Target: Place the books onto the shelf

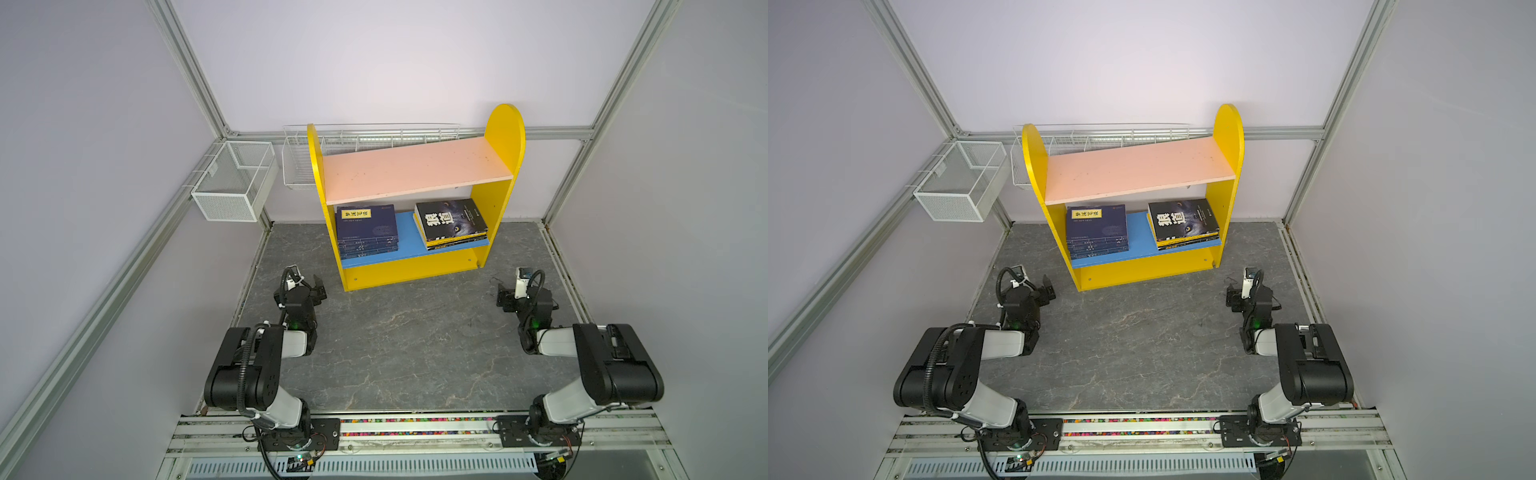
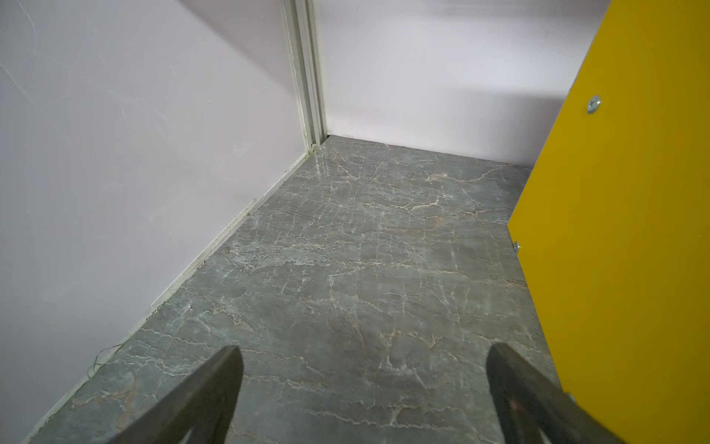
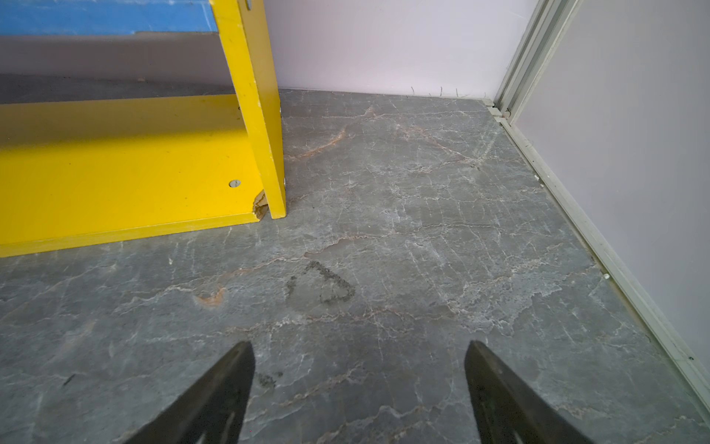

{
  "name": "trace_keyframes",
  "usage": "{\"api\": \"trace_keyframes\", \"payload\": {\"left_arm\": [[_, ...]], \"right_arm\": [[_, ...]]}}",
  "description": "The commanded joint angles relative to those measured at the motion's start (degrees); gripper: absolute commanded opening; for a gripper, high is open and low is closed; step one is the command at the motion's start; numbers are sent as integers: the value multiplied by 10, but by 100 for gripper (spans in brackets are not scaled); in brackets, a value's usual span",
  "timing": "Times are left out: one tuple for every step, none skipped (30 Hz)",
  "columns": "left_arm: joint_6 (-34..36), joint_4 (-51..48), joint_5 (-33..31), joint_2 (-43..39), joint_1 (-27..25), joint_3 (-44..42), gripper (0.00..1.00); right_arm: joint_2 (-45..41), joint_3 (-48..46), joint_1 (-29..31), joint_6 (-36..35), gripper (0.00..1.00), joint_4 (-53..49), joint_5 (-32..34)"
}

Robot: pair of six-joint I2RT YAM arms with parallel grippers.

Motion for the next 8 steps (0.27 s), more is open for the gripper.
{"api": "trace_keyframes", "payload": {"left_arm": [[5,16,2,4,1,-5,99],[5,16,3,5,1,-5,99],[5,16,3,5,1,-5,99],[5,16,3,5,1,-6,99],[5,16,3,5,1,-5,99],[5,16,3,5,1,-5,99],[5,16,3,5,1,-5,99],[5,16,3,5,1,-6,99]], "right_arm": [[-8,7,-3,0,88,-6,-6],[-8,7,-6,2,88,-7,-12],[-8,8,-7,2,88,-8,-14],[-9,8,-7,2,88,-8,-15],[-9,7,-7,2,88,-8,-15],[-9,7,-7,2,88,-8,-16],[-9,6,-7,2,88,-7,-16],[-9,6,-7,2,88,-7,-16]]}}
